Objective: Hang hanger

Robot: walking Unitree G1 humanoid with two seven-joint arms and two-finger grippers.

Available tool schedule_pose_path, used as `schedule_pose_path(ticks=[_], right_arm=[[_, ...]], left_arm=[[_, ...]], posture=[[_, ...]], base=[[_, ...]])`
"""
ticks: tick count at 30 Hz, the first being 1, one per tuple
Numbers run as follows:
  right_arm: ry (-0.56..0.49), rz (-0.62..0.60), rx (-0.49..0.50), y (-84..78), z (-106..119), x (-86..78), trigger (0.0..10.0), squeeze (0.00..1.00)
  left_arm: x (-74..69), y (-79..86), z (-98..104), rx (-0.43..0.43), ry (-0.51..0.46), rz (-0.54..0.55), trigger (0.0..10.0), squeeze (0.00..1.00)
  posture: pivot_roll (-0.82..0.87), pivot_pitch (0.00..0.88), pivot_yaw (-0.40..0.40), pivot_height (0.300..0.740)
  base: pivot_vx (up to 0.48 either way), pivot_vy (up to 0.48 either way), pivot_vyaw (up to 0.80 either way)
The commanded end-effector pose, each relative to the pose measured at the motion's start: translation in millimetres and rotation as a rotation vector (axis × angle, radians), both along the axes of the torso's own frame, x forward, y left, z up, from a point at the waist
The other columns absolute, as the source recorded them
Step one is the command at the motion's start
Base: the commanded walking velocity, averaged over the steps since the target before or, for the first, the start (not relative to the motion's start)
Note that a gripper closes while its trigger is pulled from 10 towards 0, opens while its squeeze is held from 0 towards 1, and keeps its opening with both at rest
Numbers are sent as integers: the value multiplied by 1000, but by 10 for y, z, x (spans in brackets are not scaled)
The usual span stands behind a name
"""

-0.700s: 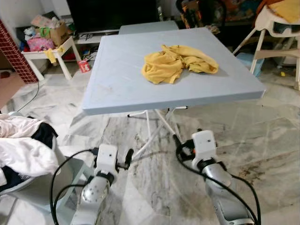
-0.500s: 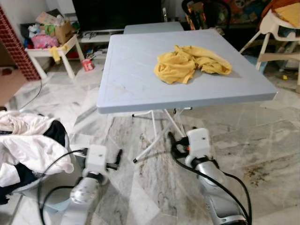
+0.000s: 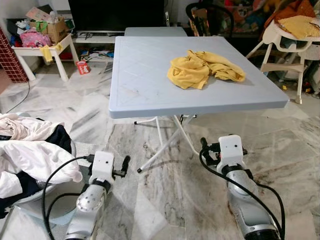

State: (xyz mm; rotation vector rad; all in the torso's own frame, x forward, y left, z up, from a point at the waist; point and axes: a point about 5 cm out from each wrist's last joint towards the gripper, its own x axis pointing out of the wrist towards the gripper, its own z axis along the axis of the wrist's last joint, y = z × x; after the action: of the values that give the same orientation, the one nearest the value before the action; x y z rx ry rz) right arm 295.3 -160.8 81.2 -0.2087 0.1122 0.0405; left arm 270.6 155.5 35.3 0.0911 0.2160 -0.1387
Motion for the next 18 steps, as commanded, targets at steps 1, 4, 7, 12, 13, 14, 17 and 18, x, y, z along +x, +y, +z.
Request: schedule_pose_path(ticks=[1, 4, 7, 12, 13, 14, 17, 18], right_arm=[[-20, -9, 8, -7, 34, 67, 10000, 0], [-41, -9, 17, -6, 80, 113, 10000, 0], [-38, -23, 50, -23, 69, 122, 10000, 0], [-37, -25, 85, 15, 36, 84, 10000, 0], [-34, -29, 91, 20, 26, 78, 10000, 0], [-32, -36, 111, 64, 4, 71, 10000, 0], [-30, -38, 122, 117, -13, 59, 10000, 0], [-26, -39, 137, 135, -19, 60, 10000, 0]], left_arm=[[25, 16, -14, -16, 3, 14, 10000, 0], [20, -5, -44, -26, 7, 17, 10000, 0], [10, -33, -72, -32, 13, 14, 10000, 0], [-16, -40, -85, -38, 29, 2, 10000, 0], [-20, -35, -83, -35, 32, 1, 10000, 0], [-38, -5, -68, -31, 34, -10, 10000, 0], [-85, 48, -74, -18, 39, -16, 10000, 0], [-108, 77, -79, -11, 43, -10, 10000, 0]], posture=[[-110, 0, 1, 740], [-111, 0, 9, 740], [-110, 0, 14, 740], [-114, 0, 55, 740], [-111, 0, 57, 740], [-103, 0, 63, 740], [-72, 0, 53, 740], [-54, 0, 46, 740]], base=[[0, 0, 0], [0, 0, 0], [0, 0, 0], [0, 0, 0], [0, 0, 0], [0, 0, 0], [0, 0, 0], [0, 0, 0]])
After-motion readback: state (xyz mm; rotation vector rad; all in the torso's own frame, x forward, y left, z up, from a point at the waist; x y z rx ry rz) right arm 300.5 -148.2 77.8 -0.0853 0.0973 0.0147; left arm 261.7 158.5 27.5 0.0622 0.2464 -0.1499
